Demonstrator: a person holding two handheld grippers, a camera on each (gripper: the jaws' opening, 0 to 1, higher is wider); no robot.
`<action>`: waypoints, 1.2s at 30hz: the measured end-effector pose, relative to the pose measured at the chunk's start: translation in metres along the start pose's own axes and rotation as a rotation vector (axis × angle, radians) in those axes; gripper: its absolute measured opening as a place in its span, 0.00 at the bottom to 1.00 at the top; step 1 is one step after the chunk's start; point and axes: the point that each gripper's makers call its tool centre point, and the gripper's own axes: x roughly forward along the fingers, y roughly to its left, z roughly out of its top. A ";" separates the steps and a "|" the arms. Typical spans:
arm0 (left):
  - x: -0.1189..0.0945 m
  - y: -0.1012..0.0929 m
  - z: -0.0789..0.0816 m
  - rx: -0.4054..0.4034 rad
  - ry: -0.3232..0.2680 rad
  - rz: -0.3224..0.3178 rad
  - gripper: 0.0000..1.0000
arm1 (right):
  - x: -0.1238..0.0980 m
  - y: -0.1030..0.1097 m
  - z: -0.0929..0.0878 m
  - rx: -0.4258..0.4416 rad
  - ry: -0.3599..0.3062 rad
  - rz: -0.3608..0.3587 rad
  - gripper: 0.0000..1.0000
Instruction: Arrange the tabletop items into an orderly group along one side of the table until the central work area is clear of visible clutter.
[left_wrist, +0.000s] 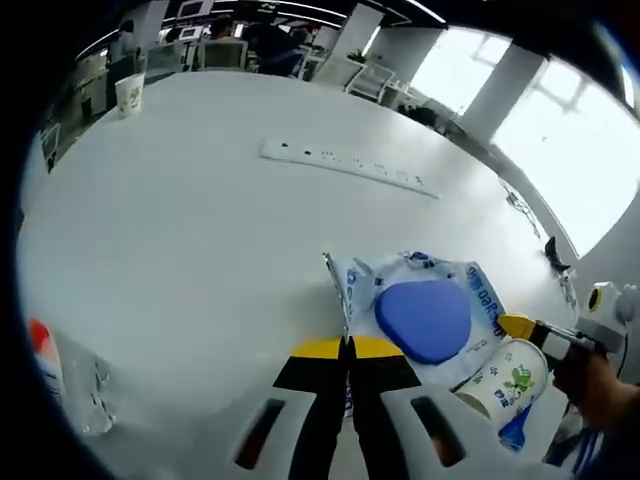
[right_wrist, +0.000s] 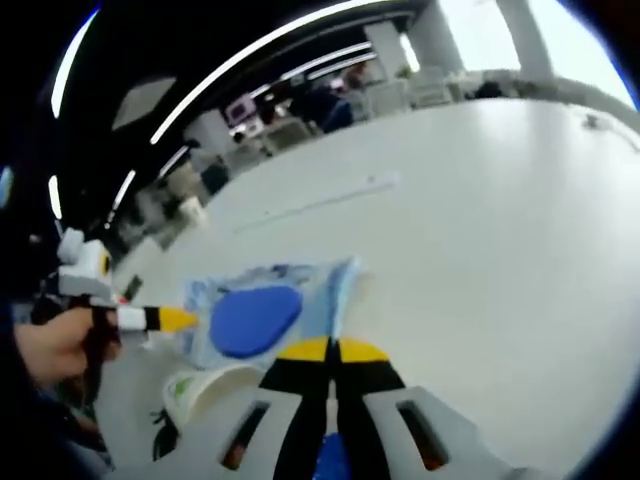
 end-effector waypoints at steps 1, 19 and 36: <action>0.000 0.001 -0.001 -0.010 0.000 0.001 0.00 | 0.000 0.000 0.000 0.003 -0.001 0.000 0.00; 0.001 0.002 -0.004 -0.059 -0.017 0.011 0.01 | 0.004 -0.003 -0.005 0.023 -0.005 -0.011 0.00; 0.001 0.001 -0.005 -0.024 -0.012 0.020 0.02 | 0.005 -0.003 -0.009 0.017 0.010 -0.009 0.00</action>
